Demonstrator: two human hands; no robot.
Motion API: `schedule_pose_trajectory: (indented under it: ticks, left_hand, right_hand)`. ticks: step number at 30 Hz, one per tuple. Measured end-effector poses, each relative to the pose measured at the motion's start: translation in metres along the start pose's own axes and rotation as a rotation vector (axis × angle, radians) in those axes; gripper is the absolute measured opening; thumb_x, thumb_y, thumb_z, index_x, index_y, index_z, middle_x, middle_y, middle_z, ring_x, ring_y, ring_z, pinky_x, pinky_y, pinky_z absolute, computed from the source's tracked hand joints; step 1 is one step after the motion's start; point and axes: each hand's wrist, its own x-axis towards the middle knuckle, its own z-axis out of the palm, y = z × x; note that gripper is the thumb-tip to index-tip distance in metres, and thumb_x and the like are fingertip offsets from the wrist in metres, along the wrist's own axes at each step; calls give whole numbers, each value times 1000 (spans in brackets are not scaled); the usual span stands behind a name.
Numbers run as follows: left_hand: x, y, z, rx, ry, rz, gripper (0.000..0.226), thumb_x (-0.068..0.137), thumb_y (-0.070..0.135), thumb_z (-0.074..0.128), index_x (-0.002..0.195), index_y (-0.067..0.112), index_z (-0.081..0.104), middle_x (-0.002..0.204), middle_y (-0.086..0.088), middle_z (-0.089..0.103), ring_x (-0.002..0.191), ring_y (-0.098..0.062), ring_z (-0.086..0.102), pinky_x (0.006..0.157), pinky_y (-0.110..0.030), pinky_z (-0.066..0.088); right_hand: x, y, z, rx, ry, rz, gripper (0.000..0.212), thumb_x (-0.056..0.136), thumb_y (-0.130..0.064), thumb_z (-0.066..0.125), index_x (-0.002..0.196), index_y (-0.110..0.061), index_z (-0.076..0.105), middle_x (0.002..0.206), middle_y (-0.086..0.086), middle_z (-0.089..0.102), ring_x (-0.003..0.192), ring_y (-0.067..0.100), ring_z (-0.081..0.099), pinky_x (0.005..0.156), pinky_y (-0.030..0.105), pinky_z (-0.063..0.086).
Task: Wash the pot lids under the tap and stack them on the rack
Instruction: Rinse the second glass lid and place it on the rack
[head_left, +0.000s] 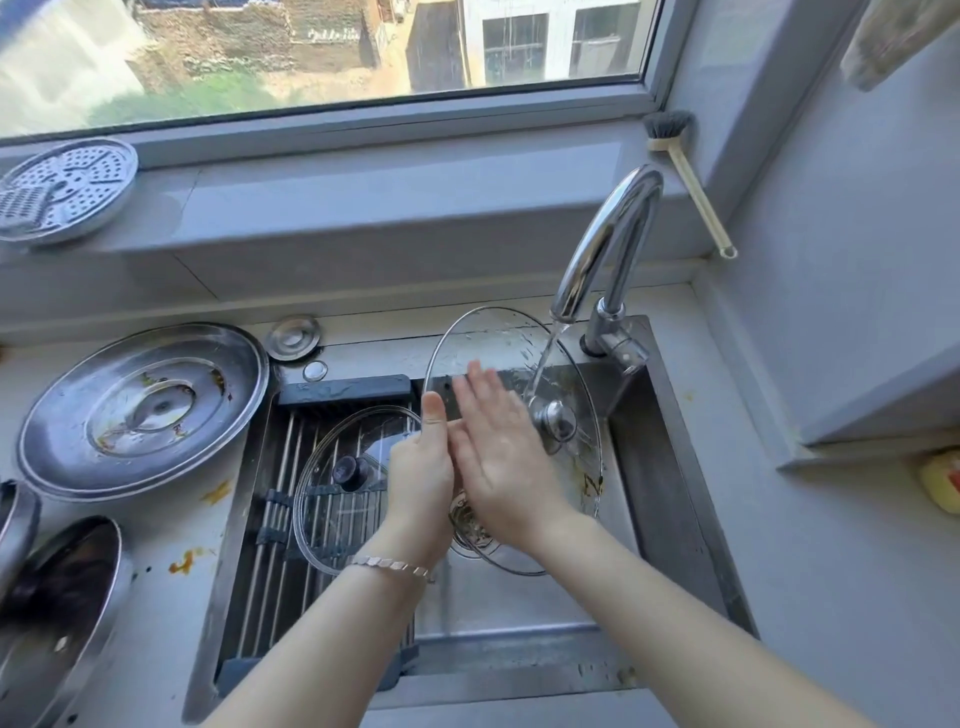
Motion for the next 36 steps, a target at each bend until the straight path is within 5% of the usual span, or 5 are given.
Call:
schedule_pose_trajectory:
  ticks: [10, 16, 22, 31, 36]
  left_hand:
    - [5, -4, -1, 86, 8, -3, 55, 94, 46, 38, 63, 8, 65, 54, -1, 68, 53, -11, 67, 56, -22, 55]
    - [2, -11, 2, 65, -129, 21, 54, 88, 46, 38, 77, 2, 67, 64, -4, 73, 65, -16, 72, 68, -27, 59]
    - [5, -5, 0, 37, -68, 35, 53, 95, 38, 37, 68, 5, 67, 55, -3, 70, 55, -13, 69, 53, -20, 56]
    - [-6, -12, -14, -17, -95, 74, 57, 75, 51, 42, 76, 0, 67, 73, -15, 74, 75, -30, 72, 72, -34, 60]
    - [5, -3, -22, -264, -11, -9, 60, 92, 49, 34, 87, -5, 60, 77, -18, 73, 73, -27, 73, 67, -32, 60]
  right_hand:
    - [10, -5, -15, -11, -117, 29, 56, 99, -33, 19, 149, -18, -2, 157, -6, -12, 137, -2, -20, 113, 23, -16]
    - [53, 20, -26, 137, -80, 609, 67, 98, -48, 16, 148, -13, -9, 157, 7, -15, 144, 19, -15, 116, 43, -8]
    - [36, -6, -17, 15, -113, 321, 66, 99, -45, 17, 147, -14, -15, 154, 1, -25, 141, 13, -23, 112, 34, -15]
    - [65, 92, -30, 291, -62, 944, 81, 89, -66, 12, 150, -14, 3, 158, 12, 4, 145, 31, 4, 117, 49, 4]
    - [13, 101, -14, 233, 79, 581, 53, 102, -33, 15, 149, -13, 4, 159, 2, -3, 144, 13, -9, 118, 33, -5]
